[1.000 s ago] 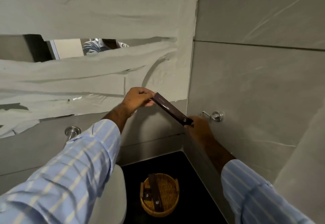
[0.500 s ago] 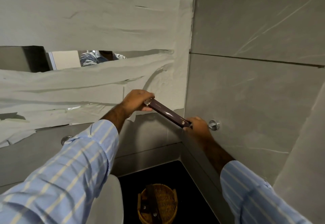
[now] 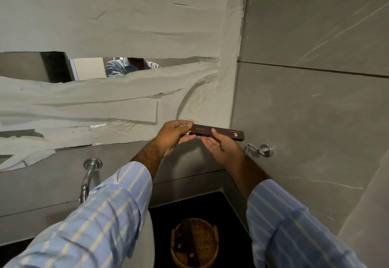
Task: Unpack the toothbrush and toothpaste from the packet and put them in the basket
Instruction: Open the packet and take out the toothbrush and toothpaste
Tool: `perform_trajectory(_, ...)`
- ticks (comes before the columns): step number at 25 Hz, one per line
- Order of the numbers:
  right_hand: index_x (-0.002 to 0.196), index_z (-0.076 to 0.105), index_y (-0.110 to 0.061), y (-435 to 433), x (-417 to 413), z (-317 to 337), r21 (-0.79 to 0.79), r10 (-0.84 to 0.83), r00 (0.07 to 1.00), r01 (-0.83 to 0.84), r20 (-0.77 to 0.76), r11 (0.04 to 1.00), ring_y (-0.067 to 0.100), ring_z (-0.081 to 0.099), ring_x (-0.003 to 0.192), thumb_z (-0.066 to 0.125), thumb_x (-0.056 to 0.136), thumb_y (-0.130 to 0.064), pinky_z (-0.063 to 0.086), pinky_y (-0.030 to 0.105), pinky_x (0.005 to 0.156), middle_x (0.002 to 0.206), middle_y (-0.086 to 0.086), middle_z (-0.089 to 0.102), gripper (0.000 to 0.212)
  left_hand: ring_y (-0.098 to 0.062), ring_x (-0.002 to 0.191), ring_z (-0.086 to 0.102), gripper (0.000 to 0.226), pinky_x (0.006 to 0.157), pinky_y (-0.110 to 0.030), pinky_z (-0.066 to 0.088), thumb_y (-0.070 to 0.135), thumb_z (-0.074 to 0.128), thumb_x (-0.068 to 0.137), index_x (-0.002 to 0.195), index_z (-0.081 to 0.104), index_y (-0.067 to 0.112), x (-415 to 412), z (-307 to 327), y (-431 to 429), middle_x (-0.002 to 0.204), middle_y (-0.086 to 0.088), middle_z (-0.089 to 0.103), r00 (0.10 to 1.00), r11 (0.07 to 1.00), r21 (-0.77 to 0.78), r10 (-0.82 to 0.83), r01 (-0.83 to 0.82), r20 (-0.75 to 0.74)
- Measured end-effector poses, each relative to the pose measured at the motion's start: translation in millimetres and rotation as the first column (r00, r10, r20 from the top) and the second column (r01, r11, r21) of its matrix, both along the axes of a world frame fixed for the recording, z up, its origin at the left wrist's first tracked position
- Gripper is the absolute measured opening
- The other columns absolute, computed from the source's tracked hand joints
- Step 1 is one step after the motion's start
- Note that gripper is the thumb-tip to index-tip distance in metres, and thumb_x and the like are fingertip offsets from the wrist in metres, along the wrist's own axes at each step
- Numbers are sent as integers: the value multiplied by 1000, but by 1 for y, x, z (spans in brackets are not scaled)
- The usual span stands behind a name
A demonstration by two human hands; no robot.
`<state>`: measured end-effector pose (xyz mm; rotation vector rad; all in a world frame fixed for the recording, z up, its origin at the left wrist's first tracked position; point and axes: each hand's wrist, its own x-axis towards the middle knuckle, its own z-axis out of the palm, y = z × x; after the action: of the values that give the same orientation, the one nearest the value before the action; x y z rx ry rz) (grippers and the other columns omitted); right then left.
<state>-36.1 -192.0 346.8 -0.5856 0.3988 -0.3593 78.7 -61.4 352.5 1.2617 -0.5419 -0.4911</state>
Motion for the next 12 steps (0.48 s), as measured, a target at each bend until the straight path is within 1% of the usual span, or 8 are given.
perform_trajectory(2, 95, 57, 2, 1, 3, 3, -6, -15, 1000, 15, 25, 1000, 37, 53, 129, 59, 94, 0, 44, 44, 108, 137, 30, 54, 3, -36, 104, 69, 32, 85, -38, 61, -4, 51, 97, 129, 57, -4, 0, -5, 5, 124, -28, 63, 999, 1000, -25, 11, -12, -46)
perform_trajectory(3, 96, 57, 1, 0, 6, 3, -27, 2, 1000, -2, 19, 1000, 37, 52, 130, 58, 94, 1, 44, 45, 109, 137, 30, 52, 2, -36, 105, 70, 33, 86, -41, 61, -4, 53, 96, 129, 57, 2, 1, -8, 7, 124, -25, 64, 998, 998, 17, 64, -64, -4)
perform_trajectory(5, 97, 56, 2, -1, 10, 2, -51, 8, 1000, -8, -6, 999, 38, 50, 131, 58, 94, 1, 43, 45, 109, 139, 31, 50, 3, -29, 103, 70, 30, 85, -42, 62, 3, 65, 91, 120, 63, 12, 0, -13, 8, 124, -15, 65, 950, 955, 146, 223, -258, 220)
perform_trajectory(7, 98, 55, 1, -1, 12, 2, -59, 14, 1000, -15, -13, 998, 38, 50, 132, 57, 95, 1, 43, 45, 110, 139, 30, 50, 3, -21, 96, 66, 28, 78, -29, 60, 11, 74, 84, 111, 66, 16, -1, -17, 8, 117, -6, 66, 807, 863, 192, 327, -467, 491)
perform_trajectory(8, 97, 55, 1, -1, 12, 2, -67, 14, 1000, -14, -11, 998, 37, 50, 132, 56, 95, 1, 42, 45, 111, 139, 30, 51, 2, -18, 92, 63, 29, 72, -21, 55, 13, 77, 81, 108, 66, 15, -2, -18, 8, 113, -4, 64, 726, 821, 179, 351, -542, 591)
perform_trajectory(9, 96, 55, 1, -2, 11, 2, -73, 10, 1000, -10, -2, 997, 37, 50, 132, 55, 96, 1, 41, 45, 111, 139, 29, 51, 1, -17, 90, 61, 28, 69, -15, 49, 13, 78, 80, 106, 66, 14, -2, -17, 7, 110, -3, 63, 663, 790, 160, 365, -592, 653)
perform_trajectory(10, 96, 55, 1, -1, 11, 3, -81, 8, 1000, -8, -1, 997, 37, 50, 132, 55, 96, 1, 41, 45, 111, 139, 29, 51, 0, -17, 90, 61, 25, 68, -13, 47, 11, 77, 80, 103, 67, 12, -2, -18, 6, 106, -4, 63, 633, 776, 152, 365, -612, 683)
perform_trajectory(12, 98, 56, 1, -3, 12, 3, -111, -1, 1000, -1, -19, 994, 38, 53, 129, 56, 95, 1, 43, 45, 109, 134, 29, 55, 3, -20, 91, 65, 14, 77, -20, 54, 10, 72, 84, 99, 71, 10, 0, -22, 1, 98, -4, 69, 657, 780, 186, 342, -597, 672)
